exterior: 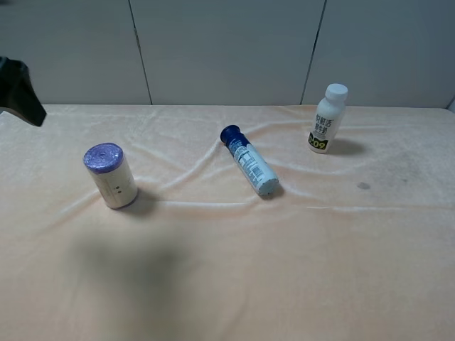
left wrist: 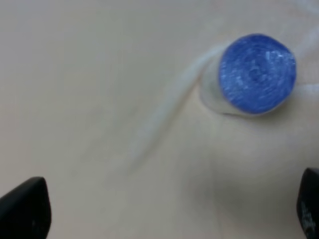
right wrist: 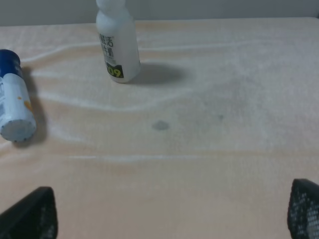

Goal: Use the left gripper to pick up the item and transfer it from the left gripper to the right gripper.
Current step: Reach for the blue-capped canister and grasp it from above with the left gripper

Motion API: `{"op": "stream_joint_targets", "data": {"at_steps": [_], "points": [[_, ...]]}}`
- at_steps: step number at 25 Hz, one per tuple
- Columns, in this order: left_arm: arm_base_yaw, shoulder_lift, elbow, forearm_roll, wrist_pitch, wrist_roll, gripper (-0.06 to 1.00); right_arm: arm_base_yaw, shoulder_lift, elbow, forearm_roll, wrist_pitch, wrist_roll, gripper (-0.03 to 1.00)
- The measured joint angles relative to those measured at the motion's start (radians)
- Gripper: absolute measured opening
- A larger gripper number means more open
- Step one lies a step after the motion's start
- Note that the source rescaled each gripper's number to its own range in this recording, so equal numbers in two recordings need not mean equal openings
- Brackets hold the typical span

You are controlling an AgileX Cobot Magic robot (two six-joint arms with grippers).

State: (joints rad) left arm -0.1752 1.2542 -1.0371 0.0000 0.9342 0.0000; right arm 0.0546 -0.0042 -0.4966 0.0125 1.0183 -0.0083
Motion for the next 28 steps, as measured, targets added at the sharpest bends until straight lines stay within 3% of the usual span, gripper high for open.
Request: {"op": "stream_joint_targets", "data": {"at_steps": [10,28], "points": [[-0.148,0.246,-0.001,0.000,-0.110,-0.035,0.98,0.000,0.000,0.000,0.000,0.000,0.000,1.00],[-0.164,0.513,-0.009,-0.043,-0.291,-0.036,0.98,0.000,0.000,0.000,0.001,0.000,0.000,1.00]]}}
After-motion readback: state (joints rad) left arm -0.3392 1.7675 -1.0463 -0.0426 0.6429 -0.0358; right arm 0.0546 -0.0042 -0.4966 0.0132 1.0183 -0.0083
